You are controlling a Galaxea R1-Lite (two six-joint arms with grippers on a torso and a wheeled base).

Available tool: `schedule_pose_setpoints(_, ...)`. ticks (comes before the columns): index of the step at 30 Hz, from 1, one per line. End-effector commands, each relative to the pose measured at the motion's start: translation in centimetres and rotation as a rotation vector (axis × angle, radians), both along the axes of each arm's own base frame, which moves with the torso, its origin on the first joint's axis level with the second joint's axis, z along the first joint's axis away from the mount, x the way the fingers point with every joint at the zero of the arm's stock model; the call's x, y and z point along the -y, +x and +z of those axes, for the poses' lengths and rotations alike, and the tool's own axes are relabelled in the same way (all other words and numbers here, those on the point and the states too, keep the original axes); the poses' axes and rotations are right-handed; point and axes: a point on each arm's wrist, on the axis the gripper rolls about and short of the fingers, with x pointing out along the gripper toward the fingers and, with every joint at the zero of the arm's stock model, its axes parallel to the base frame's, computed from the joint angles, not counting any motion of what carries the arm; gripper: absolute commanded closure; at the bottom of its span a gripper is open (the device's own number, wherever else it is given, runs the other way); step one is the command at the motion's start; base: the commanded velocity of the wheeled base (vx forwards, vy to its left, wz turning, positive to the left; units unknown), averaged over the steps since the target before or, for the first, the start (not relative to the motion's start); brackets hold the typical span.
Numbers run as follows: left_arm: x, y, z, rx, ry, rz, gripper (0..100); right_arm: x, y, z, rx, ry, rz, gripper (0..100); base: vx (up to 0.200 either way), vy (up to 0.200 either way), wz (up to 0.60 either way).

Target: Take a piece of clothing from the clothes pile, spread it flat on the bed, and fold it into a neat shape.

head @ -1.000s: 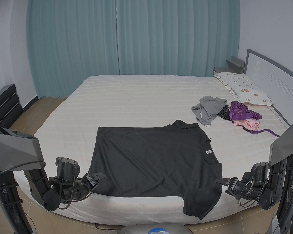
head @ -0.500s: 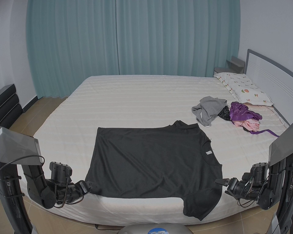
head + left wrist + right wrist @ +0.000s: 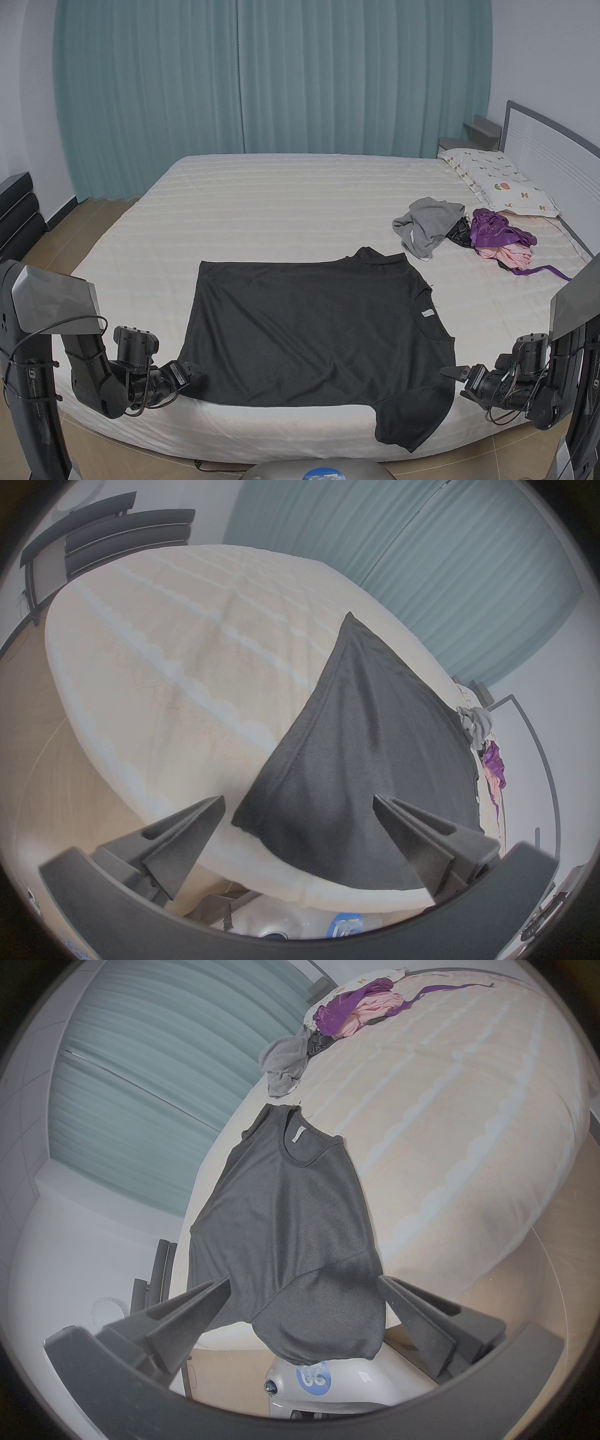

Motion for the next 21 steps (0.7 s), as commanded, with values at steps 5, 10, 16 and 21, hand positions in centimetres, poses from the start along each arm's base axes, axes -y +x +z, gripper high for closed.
schedule_pose_setpoints(5, 0.1, 0.5, -0.5, -0.003, 0.001, -0.001, 100, 0.0, 0.1, 0.1, 0.014, 0.002, 0.001, 0, 0.0, 0.0, 0.0)
schedule_pose_setpoints(10, -0.6, -0.3, -0.7, -0.03, 0.013, 0.034, 100, 0.0, 0.1, 0.1, 0.014, 0.002, -0.003, 0, 0.0, 0.0, 0.0)
schedule_pose_setpoints(16, -1.1, -0.7, -0.2, -0.025, 0.016, 0.057, 100, 0.0, 0.2, 0.1, 0.015, 0.002, -0.003, 0, 0.0, 0.0, 0.0)
schedule_pose_setpoints(21, -1.1, -0.9, -0.2, -0.028, 0.015, 0.056, 100, 0.0, 0.1, 0.0, 0.014, -0.009, 0.002, 0, 0.0, 0.0, 0.0)
